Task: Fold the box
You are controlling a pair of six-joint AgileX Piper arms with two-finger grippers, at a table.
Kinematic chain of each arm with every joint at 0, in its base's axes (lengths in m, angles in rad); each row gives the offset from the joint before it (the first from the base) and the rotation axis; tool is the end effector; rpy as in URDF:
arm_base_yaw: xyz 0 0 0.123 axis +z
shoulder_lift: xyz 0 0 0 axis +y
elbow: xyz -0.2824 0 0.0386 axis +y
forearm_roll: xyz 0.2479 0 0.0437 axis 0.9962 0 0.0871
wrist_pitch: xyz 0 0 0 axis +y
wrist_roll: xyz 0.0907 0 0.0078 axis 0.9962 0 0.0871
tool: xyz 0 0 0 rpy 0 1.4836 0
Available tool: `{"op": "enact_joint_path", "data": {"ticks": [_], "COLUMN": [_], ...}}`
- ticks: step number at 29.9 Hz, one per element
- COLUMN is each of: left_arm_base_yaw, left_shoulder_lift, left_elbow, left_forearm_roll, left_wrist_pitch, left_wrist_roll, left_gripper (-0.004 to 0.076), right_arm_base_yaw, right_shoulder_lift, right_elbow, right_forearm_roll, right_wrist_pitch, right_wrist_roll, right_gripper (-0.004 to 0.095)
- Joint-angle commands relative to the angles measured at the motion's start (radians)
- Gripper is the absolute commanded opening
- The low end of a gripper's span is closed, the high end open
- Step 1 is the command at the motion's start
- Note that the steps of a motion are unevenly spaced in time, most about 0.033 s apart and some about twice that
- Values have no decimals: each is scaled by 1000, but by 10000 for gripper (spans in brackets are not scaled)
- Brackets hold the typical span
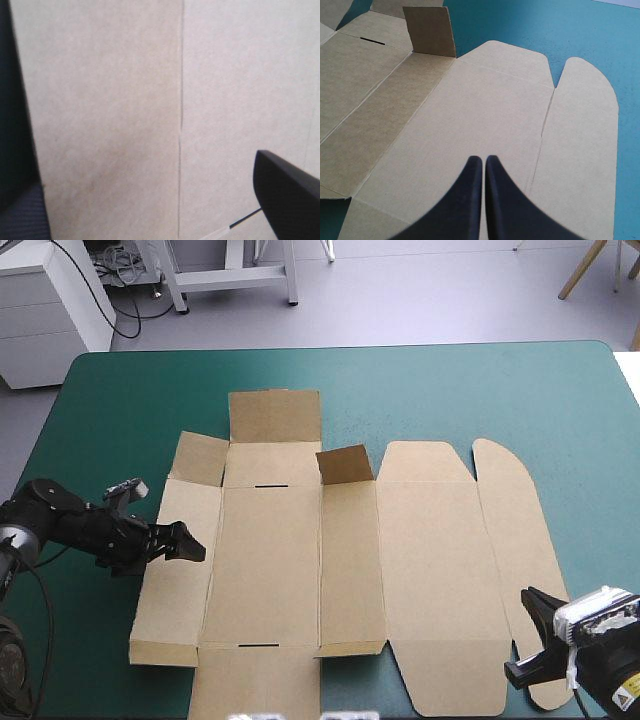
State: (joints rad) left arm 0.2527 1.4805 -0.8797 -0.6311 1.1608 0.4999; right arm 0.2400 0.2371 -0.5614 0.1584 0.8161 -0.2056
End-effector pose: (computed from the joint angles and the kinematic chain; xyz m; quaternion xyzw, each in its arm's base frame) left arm 0.2452 0.0124 0.2271 -0.0202 0.9592 -0.2765 0.0563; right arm 0.0353 0.0194 0.3121 -0.1707 0.8146 0.0874 0.5475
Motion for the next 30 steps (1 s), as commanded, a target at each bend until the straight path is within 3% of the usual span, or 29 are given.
{"op": "enact_joint_path", "data": {"ticks": [1,11,20,22,25,29,30], "left_arm_base_yaw": [0,-164,-178,-178,-178,-178,-178], "left_shoulder_lift": [-29,-29,-29,-29,-29,-29,-29], "left_elbow": [-17,-17,-17,-17,-17,-17,-17], "left_forearm_roll": [-85,-98,-95,-94,-85,-78,-73], "left_wrist_pitch": [49,-9,-45,-57,-79,-83,-83], "left_wrist_roll": [16,16,-28,-41,-70,-70,-68], "left_gripper": [706,706,680,622,442,1,-2], "right_arm_base_yaw": [-5,-5,-5,-5,-5,-5,-5], "right_shoulder_lift": [12,10,8,8,8,8,8], "right_elbow": [-25,2,4,4,4,4,4], "right_forearm_roll": [6,9,17,17,17,17,22], "right_wrist_pitch": [-65,-63,-65,-65,-65,-65,-67], "right_wrist_roll": [-13,-14,-14,-14,-14,-14,-14], "right_gripper": [0,0,0,0,0,0,0]}}
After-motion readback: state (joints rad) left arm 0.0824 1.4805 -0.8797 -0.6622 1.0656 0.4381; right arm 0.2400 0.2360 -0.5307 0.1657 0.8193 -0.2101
